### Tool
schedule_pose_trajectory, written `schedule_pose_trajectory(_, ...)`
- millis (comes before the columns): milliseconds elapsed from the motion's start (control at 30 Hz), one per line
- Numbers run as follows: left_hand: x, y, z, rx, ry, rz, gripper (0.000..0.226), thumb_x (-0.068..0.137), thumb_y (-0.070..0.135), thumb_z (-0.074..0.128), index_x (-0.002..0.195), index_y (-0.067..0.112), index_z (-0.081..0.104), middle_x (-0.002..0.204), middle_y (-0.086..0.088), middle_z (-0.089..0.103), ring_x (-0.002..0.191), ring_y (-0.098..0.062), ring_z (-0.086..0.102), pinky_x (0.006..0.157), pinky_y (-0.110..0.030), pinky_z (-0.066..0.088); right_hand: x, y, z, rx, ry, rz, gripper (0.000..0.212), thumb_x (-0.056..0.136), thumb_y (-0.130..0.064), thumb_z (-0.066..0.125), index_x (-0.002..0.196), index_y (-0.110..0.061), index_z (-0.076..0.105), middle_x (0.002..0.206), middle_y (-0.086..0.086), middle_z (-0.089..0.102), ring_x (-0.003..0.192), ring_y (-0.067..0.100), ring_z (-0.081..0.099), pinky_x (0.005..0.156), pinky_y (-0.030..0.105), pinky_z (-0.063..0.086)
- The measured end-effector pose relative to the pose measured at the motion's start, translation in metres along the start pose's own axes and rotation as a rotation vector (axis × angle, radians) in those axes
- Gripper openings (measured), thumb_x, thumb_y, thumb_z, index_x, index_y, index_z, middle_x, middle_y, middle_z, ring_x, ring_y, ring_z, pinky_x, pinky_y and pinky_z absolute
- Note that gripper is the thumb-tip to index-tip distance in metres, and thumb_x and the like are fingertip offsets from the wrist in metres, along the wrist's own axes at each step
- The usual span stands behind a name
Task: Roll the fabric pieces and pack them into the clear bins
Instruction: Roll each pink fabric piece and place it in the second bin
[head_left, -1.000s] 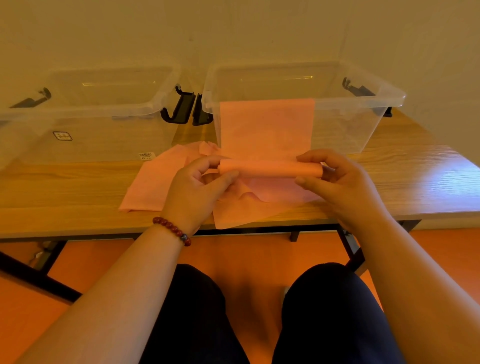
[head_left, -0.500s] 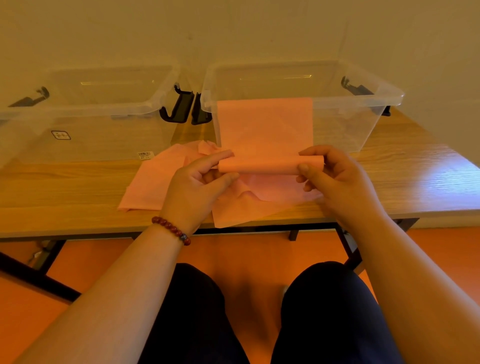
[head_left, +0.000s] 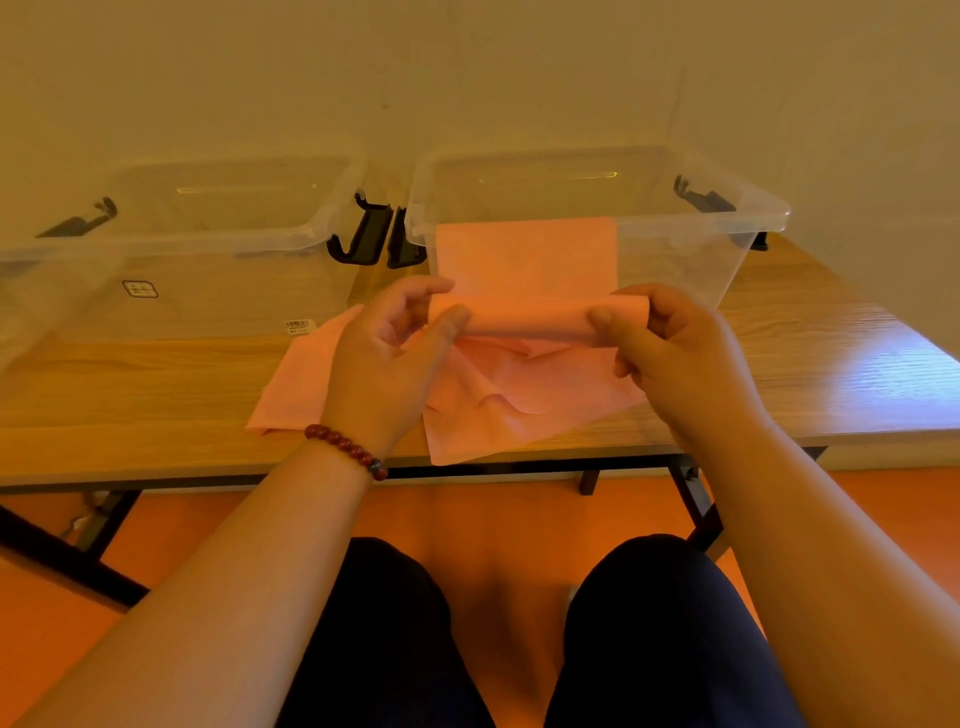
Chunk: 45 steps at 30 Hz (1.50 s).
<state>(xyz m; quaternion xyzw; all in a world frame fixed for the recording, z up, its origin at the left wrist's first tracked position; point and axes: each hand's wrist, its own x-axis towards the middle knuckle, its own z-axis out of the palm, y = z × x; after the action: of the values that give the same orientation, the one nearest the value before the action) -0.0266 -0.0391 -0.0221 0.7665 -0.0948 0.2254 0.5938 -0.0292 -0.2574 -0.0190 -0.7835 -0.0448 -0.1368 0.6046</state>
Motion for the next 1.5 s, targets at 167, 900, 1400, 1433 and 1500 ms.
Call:
schedule_pose_trajectory(167,0.006,0.006,-0.002,0.051,-0.023,0.032,0.033,0.086,0.025,0.069,0.107,0.046,0.057,0.110,0.020,0.062,0.103,0.010,0.055,0.088,-0.015,0.046,0.007,-0.015,-0.002,0.028,0.075,0.048,0.036,0.090,-0.042,0.064,0.094,-0.007,0.067,0.053,-0.003,0.052,0.058,0.015,0.046,0.065,0.037,0.038)
schedule_pose_trajectory(900,0.010,0.026,0.011,-0.013,0.159,-0.018,0.018,0.093,0.033,0.058,0.076,0.037,0.063,0.060,0.006,0.052,0.050,0.002,0.041,0.048,-0.008,0.033,0.022,-0.039,0.002,-0.013,-0.026,-0.070,0.037,0.087,-0.029,0.068,0.120,-0.037,0.053,0.089,-0.008,0.059,0.076,0.008,0.057,0.076,0.030,0.050)
schedule_pose_trajectory(1400,0.023,0.037,-0.003,-0.136,0.000,-0.069,0.025,0.088,0.024,0.066,0.100,0.044,0.055,0.097,0.014,0.068,0.085,0.002,0.064,0.068,-0.012,0.050,0.022,-0.040,-0.006,-0.053,0.013,-0.163,0.030,0.086,-0.024,0.070,0.106,-0.043,0.058,0.109,-0.013,0.064,0.101,0.003,0.060,0.088,0.029,0.051)
schedule_pose_trajectory(1433,0.023,0.038,-0.005,-0.137,-0.024,-0.072,0.028,0.087,0.023,0.067,0.101,0.045,0.055,0.097,0.014,0.069,0.086,0.001,0.064,0.068,-0.013,0.050,0.021,-0.040,-0.005,-0.022,0.010,-0.153,0.031,0.087,-0.022,0.070,0.106,-0.043,0.058,0.109,-0.012,0.065,0.100,0.004,0.062,0.089,0.030,0.053)
schedule_pose_trajectory(1500,0.022,0.039,-0.009,-0.139,-0.057,-0.073,0.030,0.086,0.020,0.068,0.100,0.044,0.058,0.098,0.013,0.069,0.086,0.001,0.064,0.068,-0.013,0.051,0.020,-0.039,-0.004,0.017,0.001,-0.143,0.034,0.087,-0.018,0.070,0.109,-0.042,0.058,0.107,-0.010,0.066,0.098,0.004,0.063,0.090,0.031,0.054)
